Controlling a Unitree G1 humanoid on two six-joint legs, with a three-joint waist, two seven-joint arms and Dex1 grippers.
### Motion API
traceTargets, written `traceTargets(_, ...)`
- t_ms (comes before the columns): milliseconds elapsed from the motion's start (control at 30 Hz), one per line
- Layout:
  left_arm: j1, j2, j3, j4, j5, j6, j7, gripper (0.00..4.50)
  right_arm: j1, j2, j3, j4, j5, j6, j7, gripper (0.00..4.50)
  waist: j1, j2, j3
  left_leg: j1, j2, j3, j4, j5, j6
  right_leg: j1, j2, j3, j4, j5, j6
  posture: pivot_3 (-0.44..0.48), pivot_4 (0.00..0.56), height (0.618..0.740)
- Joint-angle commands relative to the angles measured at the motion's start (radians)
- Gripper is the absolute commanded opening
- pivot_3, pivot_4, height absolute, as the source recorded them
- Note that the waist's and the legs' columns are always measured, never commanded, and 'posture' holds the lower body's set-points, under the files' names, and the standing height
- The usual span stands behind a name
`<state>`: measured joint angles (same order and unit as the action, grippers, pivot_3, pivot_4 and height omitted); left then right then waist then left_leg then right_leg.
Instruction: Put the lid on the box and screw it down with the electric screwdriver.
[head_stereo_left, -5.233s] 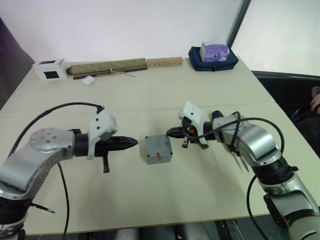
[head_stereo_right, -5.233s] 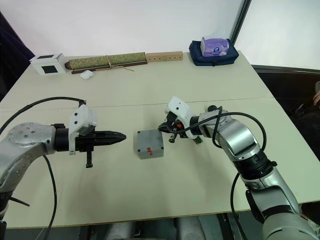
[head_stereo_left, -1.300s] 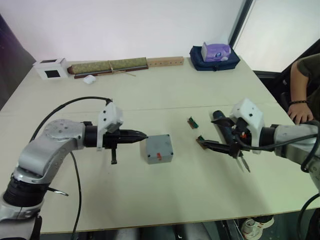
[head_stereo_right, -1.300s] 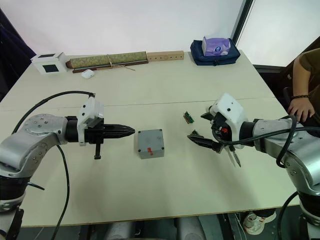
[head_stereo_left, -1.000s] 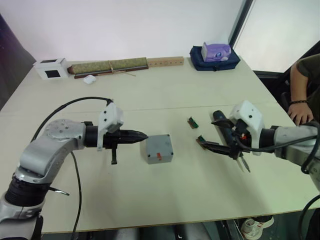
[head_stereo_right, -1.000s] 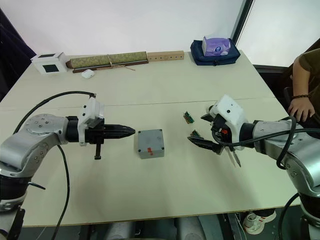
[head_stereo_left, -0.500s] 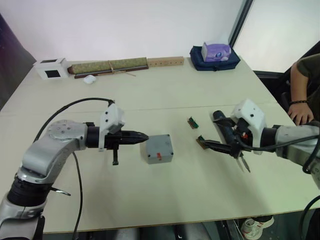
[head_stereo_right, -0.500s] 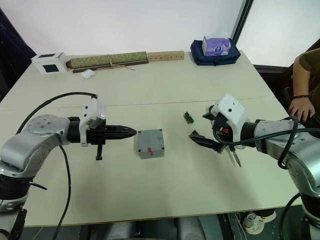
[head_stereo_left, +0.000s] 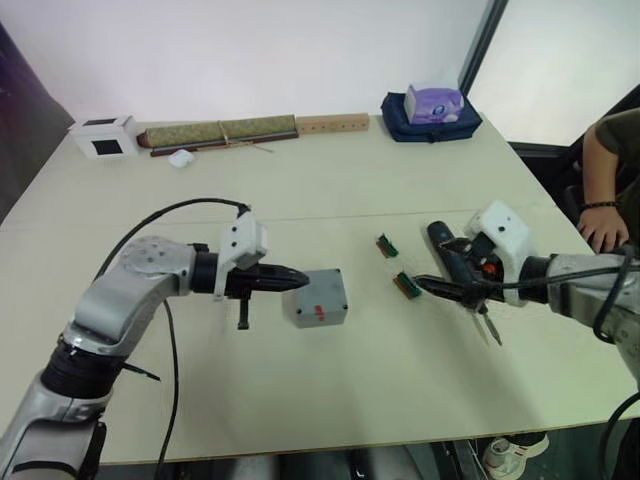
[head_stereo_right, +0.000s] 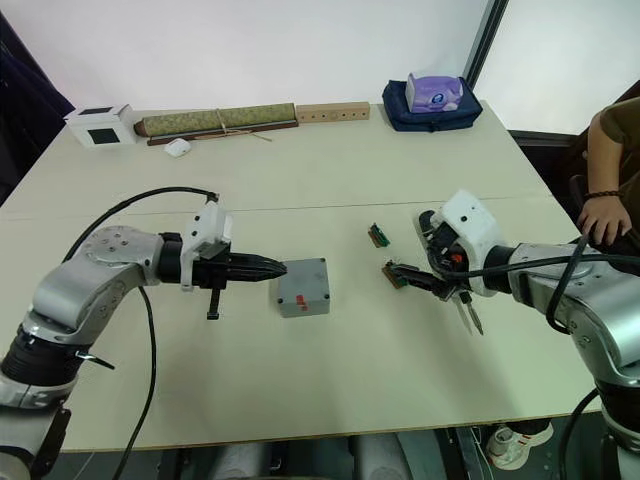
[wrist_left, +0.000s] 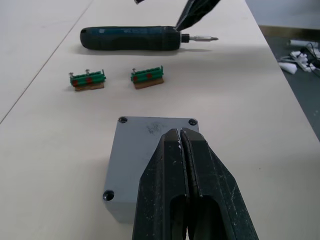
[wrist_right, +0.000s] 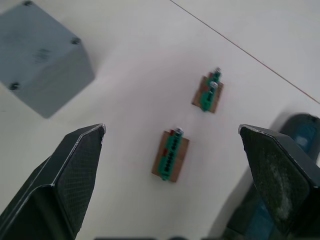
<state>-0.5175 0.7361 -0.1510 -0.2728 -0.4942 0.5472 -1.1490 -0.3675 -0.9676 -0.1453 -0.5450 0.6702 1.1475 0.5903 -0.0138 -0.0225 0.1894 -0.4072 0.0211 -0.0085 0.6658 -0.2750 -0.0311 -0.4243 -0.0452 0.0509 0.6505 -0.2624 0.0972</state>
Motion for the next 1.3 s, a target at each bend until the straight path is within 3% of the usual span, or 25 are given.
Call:
traceTargets(33,-0.028,-0.018,-0.036,0.025,0.036,-0.053,-0.032,0.0,-0.04,-0.031,0.008,0.014,-0.01,0.06,-0.013,4.46,0.0,0.0,0.0,0.0,0.0,0.0,0.0,0.0,0.0,0.0,0.0,0.0,0.0,0.0,0.0,0.0,0.15,0.74)
traceTargets(467,-0.066,-0.108,-0.089,0.149,0.122,-0.152,-0.06,0.0,-0.222,-0.097,0.165,0.251,-0.075,0.169,0.033,4.46,-0.001,0.001,0.0,0.0,0.0,0.0,0.001,0.0,0.0,0.0,0.0,0.0,0.001,0.0,0.0,0.0,0.15,0.74)
traceTargets(700,-0.066,-0.132,-0.081,0.141,0.115,-0.159,-0.056,0.0,-0.359,-0.108,0.32,0.416,-0.169,0.184,0.081,4.46,-0.002,0.001,0.0,0.0,0.0,0.0,0.001,0.0,0.0,0.0,0.0,0.0,0.002,0.0,0.0,0.0,0.15,0.74)
traceTargets(1033,-0.073,-0.158,-0.067,0.106,0.093,-0.16,-0.05,0.0,-0.606,-0.059,0.583,0.735,-0.294,0.221,0.221,4.46,-0.004,0.001,0.0,0.0,-0.001,0.0,0.001,0.0,0.0,-0.001,-0.001,0.0,0.002,0.0,0.0,0.0,0.15,0.74)
traceTargets(1300,-0.069,-0.178,-0.05,0.061,0.064,-0.136,-0.027,0.0,-0.692,-0.009,0.742,0.895,-0.398,0.155,0.36,4.46,-0.003,0.001,0.0,0.0,-0.001,0.0,0.001,0.0,0.0,-0.001,-0.001,0.0,0.002,0.0,0.0,0.0,0.15,0.74)
